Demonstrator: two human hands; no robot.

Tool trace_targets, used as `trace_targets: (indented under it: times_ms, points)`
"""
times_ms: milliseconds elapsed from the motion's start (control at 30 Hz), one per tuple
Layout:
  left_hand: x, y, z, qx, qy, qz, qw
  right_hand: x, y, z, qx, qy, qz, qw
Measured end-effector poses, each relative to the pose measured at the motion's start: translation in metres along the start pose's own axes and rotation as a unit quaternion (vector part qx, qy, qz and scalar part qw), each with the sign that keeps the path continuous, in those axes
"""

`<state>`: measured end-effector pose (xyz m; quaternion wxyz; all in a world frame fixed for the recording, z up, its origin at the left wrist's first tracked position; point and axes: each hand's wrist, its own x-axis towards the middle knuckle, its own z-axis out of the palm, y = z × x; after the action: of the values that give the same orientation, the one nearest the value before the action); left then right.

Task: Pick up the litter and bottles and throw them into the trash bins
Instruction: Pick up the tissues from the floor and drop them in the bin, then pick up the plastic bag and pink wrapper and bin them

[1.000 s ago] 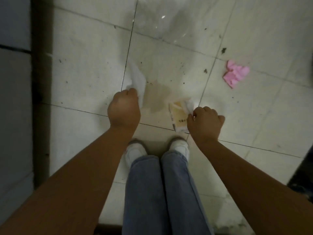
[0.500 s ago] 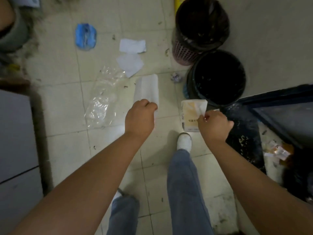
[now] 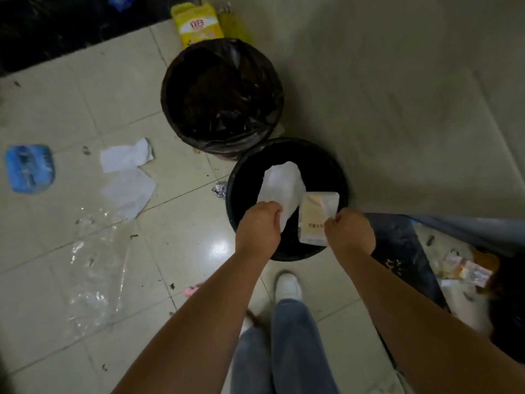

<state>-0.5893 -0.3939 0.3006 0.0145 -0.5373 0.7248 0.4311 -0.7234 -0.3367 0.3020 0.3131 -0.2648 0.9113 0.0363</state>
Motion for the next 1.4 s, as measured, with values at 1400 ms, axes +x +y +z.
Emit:
trace_targets:
  times_ms: [1400]
  points:
    - [-0.125,-0.573,0.058,0.187,-0.088,-0.206,0.956,-0.136,-0.074,0.513,-0.205,-0.065,-0.013,0.977]
